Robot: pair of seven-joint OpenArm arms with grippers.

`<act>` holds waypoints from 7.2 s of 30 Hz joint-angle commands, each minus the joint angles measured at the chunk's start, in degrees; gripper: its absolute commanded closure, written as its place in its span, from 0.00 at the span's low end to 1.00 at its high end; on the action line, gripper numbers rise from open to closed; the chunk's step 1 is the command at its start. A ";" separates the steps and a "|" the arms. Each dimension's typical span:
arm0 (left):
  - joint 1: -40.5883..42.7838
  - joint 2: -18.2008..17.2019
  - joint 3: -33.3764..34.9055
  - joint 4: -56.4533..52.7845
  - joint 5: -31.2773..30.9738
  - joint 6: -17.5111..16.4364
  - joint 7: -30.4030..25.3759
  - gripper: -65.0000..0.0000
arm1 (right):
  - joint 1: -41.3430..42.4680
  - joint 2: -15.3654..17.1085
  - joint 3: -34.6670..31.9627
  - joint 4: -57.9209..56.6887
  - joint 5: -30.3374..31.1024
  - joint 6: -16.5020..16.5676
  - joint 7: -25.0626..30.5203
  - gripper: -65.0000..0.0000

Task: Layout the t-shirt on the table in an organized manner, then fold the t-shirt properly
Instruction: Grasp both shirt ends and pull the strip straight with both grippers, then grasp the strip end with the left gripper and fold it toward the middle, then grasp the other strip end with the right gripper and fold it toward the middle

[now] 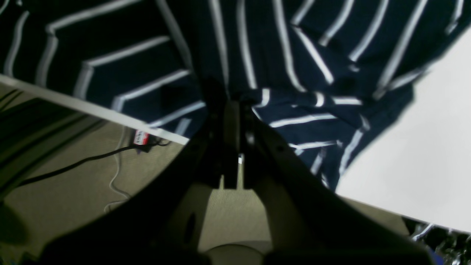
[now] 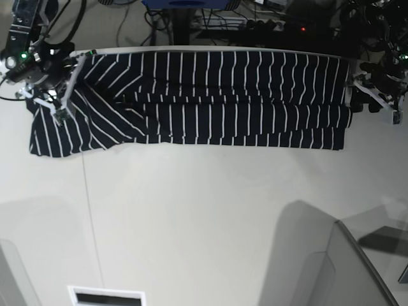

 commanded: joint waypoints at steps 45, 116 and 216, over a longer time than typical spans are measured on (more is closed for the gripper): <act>-8.65 -3.60 3.24 -24.50 -8.74 -0.91 -7.57 0.01 | -0.68 -1.08 13.85 4.13 0.48 0.08 7.72 0.19; 4.80 8.79 44.91 11.55 -8.57 33.33 -12.67 1.00 | -0.15 -1.08 13.68 4.04 0.48 0.08 7.19 0.19; 14.65 -5.27 49.83 12.34 -8.65 39.05 -13.03 1.00 | 35.02 -7.50 -55.42 -25.14 0.66 0.08 0.86 0.99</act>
